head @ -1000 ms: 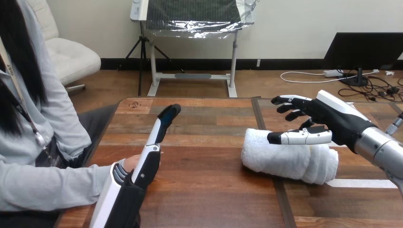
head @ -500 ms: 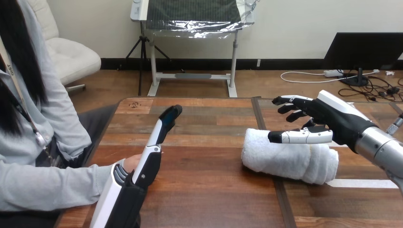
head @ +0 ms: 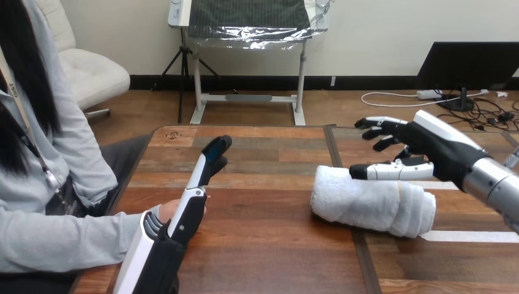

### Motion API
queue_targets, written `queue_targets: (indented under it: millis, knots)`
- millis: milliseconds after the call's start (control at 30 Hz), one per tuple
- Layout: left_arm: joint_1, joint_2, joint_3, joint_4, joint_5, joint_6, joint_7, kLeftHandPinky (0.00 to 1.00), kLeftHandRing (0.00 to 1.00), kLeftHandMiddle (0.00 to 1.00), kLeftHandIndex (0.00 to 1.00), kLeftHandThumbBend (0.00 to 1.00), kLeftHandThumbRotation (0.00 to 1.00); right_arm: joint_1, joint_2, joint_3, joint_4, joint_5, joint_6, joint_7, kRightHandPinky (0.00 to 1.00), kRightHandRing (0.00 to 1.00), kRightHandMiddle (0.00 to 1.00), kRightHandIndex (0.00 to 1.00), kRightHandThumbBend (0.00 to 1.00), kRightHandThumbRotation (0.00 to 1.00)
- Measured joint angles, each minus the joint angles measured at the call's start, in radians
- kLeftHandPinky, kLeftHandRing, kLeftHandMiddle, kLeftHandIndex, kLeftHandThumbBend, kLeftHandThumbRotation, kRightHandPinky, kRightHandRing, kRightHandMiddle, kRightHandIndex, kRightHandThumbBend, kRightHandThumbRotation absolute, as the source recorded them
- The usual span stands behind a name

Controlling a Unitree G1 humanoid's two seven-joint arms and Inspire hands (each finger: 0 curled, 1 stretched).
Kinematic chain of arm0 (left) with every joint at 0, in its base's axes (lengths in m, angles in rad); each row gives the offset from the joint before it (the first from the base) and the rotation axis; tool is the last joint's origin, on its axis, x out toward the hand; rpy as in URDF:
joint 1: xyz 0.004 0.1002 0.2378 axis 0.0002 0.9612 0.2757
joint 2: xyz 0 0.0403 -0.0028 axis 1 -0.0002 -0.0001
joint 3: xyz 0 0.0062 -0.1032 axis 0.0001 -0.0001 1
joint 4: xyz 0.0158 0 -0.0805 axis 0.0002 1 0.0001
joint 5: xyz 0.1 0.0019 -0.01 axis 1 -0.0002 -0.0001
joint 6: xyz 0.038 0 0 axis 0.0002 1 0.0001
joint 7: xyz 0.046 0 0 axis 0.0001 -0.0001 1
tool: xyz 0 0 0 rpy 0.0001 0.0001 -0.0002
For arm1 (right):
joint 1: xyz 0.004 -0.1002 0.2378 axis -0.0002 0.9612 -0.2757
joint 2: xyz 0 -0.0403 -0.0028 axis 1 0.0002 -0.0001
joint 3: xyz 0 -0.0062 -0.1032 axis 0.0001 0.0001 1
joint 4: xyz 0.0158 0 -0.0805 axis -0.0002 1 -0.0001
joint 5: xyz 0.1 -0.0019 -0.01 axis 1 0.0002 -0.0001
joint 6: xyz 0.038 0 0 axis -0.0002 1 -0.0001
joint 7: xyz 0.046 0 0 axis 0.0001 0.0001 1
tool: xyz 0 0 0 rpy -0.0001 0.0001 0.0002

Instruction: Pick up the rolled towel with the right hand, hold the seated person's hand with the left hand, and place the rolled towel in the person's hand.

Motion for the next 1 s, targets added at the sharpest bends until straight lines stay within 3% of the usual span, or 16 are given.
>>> queue_targets:
  millis: [500,833,1000]
  knots:
    - [0.012,0.006,0.000,0.000,0.003,-0.003,0.000,0.94,1.00,1.00,1.00,1.00,0.78,-0.097,0.001,0.017,0.122,-0.054,-0.007,-0.016,0.64,0.88,0.91,0.92,1.00,0.64]
    - [0.032,0.006,0.000,-0.002,0.002,-0.006,0.000,0.94,1.00,1.00,1.00,1.00,0.78,-0.175,0.013,0.049,0.263,-0.105,-0.039,-0.072,0.74,0.95,0.93,0.92,1.00,0.62]
    - [0.044,0.005,0.001,-0.002,0.003,-0.009,0.000,0.94,1.00,1.00,1.00,1.00,0.79,-0.211,0.028,0.064,0.346,-0.135,-0.081,-0.115,0.85,0.98,0.94,0.92,1.00,0.60]
